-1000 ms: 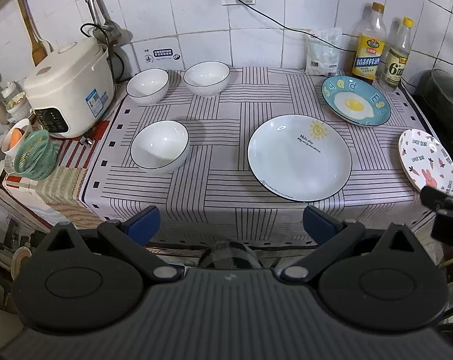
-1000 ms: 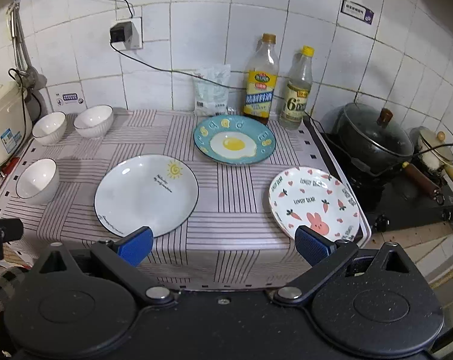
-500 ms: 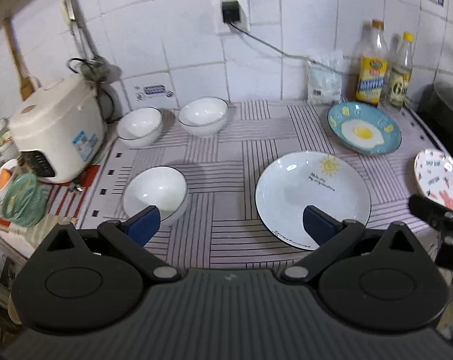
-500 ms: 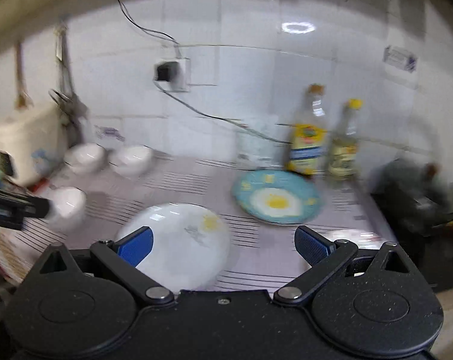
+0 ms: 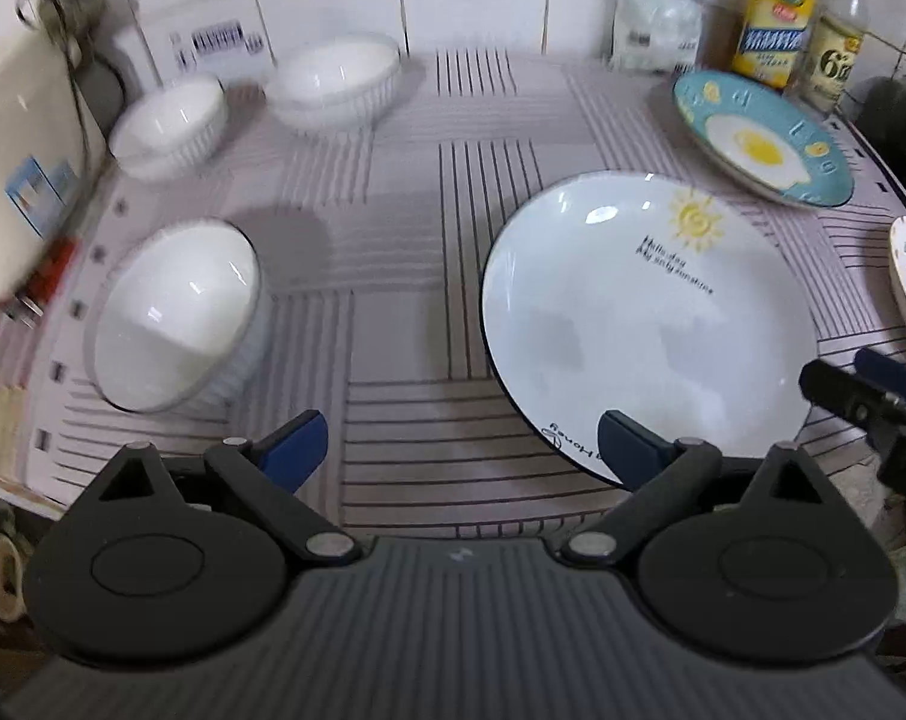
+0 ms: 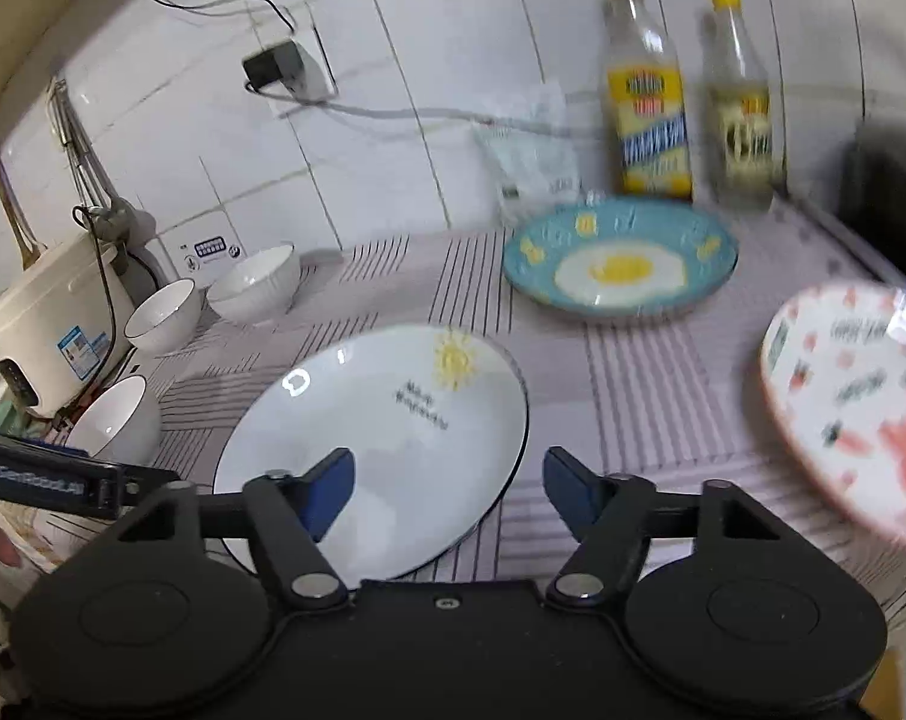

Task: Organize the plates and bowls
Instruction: 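Reach the left gripper to the white sun plate and pinch its rim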

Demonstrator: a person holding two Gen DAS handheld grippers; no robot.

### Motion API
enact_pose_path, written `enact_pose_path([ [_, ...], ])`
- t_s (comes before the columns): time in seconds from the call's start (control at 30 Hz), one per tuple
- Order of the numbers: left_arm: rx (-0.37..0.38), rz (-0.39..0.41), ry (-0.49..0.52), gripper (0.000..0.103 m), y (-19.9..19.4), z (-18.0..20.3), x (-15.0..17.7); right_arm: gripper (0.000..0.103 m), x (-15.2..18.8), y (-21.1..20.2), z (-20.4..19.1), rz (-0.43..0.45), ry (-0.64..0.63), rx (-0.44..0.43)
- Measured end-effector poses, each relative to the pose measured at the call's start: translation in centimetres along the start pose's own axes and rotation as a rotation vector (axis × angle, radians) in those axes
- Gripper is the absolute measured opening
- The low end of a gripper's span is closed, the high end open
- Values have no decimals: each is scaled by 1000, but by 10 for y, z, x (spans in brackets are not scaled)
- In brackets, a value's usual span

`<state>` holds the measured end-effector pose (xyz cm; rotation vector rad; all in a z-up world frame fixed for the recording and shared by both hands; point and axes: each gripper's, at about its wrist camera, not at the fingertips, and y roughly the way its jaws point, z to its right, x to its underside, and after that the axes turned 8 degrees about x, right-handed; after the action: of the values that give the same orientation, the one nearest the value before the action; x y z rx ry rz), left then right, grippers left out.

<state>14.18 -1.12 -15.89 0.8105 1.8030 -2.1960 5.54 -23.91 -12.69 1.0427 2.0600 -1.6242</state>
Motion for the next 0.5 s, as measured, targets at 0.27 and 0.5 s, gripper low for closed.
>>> enact_pose_path([
  [0.27, 1, -34, -14, 84, 28, -10, -1, 40, 16, 33, 12, -91, 136, -14],
  [0.5, 97, -99, -62, 65, 45, -20, -16, 19, 11, 51, 16, -146, 230, -4],
])
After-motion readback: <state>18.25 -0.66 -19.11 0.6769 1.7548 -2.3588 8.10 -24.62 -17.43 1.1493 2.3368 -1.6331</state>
